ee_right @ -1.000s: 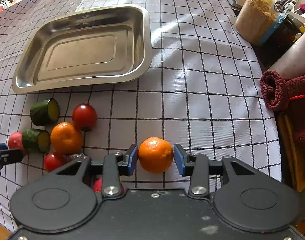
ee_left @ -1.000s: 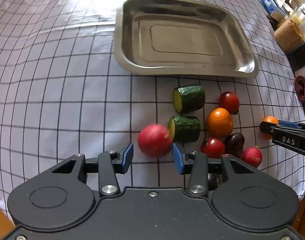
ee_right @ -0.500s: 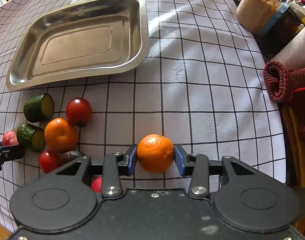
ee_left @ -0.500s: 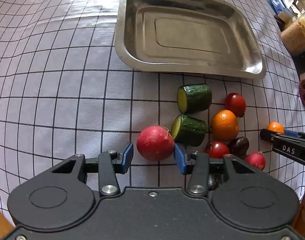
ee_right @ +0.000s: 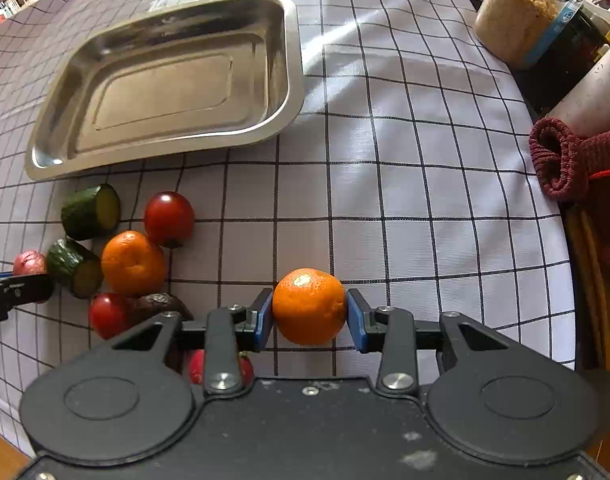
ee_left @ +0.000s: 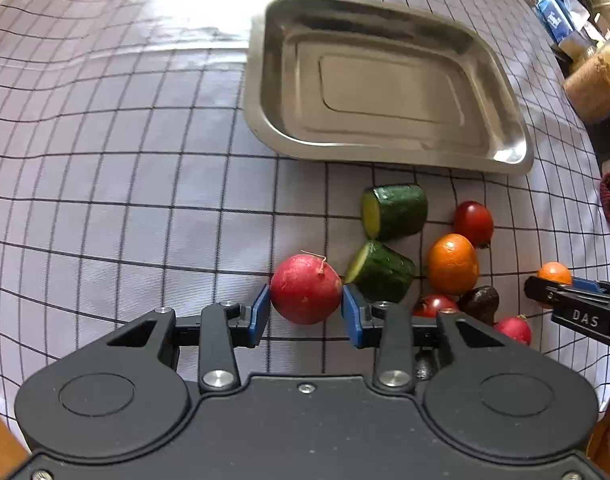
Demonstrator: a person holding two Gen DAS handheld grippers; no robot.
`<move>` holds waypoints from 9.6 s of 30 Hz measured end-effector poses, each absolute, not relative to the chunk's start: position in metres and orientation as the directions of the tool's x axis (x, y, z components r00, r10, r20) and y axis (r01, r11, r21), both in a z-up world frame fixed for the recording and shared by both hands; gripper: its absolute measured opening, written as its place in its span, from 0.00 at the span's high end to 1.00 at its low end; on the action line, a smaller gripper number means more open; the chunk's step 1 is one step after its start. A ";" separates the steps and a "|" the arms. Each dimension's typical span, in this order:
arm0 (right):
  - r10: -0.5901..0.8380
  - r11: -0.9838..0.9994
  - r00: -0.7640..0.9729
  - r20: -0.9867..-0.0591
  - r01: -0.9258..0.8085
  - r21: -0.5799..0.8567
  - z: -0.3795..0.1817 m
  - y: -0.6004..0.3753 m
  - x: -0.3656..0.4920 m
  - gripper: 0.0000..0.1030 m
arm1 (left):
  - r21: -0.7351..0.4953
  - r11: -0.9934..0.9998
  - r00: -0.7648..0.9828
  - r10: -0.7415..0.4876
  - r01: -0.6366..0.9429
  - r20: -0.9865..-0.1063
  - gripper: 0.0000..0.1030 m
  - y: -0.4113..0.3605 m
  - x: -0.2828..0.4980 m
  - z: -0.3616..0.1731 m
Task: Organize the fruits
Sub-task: 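Carry both held fruits over the steel tray and open both grippers, then move the left gripper to the dark avocado while the right approaches the red fruit, then grasp the dark avocado with the left gripper while the right grasps the red fruit, then carry the avocado and red fruit over the tray and open both grippers, then withdraw both grippers from the tray back toward the remaining fruit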
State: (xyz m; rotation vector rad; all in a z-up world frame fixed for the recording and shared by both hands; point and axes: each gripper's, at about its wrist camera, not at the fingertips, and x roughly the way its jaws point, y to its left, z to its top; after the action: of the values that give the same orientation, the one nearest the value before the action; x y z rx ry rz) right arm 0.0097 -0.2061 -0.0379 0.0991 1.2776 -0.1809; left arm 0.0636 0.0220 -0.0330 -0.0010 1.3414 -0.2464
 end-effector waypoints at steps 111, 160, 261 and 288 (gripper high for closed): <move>0.000 0.996 0.385 -0.923 0.085 0.036 -0.013 -0.209 -0.061 0.53 | -0.131 0.939 0.203 -0.202 0.318 -0.958 0.52 -0.047 -0.010 -0.016; 0.058 0.997 0.358 -0.932 -0.072 0.034 -0.039 -0.162 -0.029 0.66 | -0.143 0.954 0.206 -0.200 0.263 -0.958 0.47 -0.014 0.005 -0.029; 0.026 0.996 0.300 -0.954 0.073 0.050 -0.004 -0.171 0.052 0.62 | -0.028 0.990 0.284 -0.067 0.139 -0.956 0.51 0.010 0.079 0.014; -0.019 0.992 0.513 -0.858 -0.094 -0.079 0.005 -0.154 -0.050 0.53 | 0.006 0.988 0.391 -0.054 0.152 -0.919 0.48 0.019 -0.016 0.001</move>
State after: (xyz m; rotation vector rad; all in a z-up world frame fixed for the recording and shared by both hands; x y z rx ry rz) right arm -0.0505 -0.1535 0.0050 -0.1205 1.0322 0.0450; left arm -0.0162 0.0188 0.0005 0.0942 1.1617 -0.1311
